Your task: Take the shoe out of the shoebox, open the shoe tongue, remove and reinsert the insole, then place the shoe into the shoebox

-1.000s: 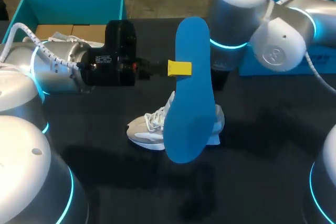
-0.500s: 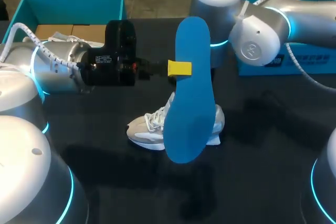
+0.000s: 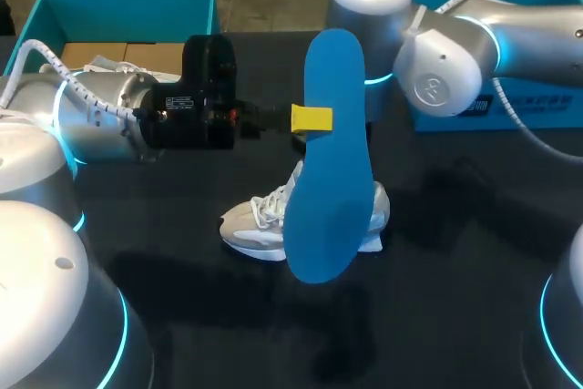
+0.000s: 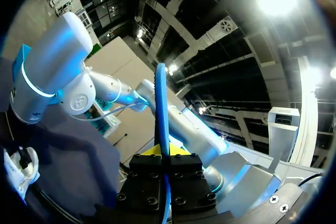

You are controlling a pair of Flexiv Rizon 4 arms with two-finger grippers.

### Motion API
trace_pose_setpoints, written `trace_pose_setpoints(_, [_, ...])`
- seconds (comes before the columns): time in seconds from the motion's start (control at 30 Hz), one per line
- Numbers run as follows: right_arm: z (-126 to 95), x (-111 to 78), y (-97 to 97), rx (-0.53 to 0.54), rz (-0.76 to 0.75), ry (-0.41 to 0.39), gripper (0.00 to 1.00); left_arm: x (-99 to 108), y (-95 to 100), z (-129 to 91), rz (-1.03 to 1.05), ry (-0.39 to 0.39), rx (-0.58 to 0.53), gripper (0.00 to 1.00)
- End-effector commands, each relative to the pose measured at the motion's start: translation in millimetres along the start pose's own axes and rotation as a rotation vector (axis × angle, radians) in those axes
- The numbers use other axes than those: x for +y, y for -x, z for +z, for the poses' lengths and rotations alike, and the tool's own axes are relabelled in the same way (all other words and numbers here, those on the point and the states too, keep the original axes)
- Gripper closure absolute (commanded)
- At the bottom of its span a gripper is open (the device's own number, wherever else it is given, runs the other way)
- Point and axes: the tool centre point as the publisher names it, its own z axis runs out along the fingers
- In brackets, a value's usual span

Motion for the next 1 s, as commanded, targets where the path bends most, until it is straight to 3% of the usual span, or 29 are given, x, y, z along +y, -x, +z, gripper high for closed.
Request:
trace_pose_setpoints(0.03, [5, 4.6, -0.5, 0.008, 0.013, -0.005, 1.0, 0, 0.6, 1, 0.0, 0.0, 0.0, 1.0])
trace_pose_setpoints(0.47, [-3, 2.3, -15.2, 0.087, 0.148, 0.031, 1.0, 0, 0.6, 1, 0.0, 0.0, 0.0, 1.0])
trace_pose_setpoints(0.63, [-15, 0.7, -23.0, 0.151, 0.27, 0.039, 1.0, 0, 0.6, 1, 0.0, 0.0, 0.0, 1.0])
trace_pose_setpoints(1.0, [-27, 3.3, -46.2, 0.243, 0.636, 0.222, 1.0, 0, 0.6, 1, 0.0, 0.0, 0.0, 1.0])
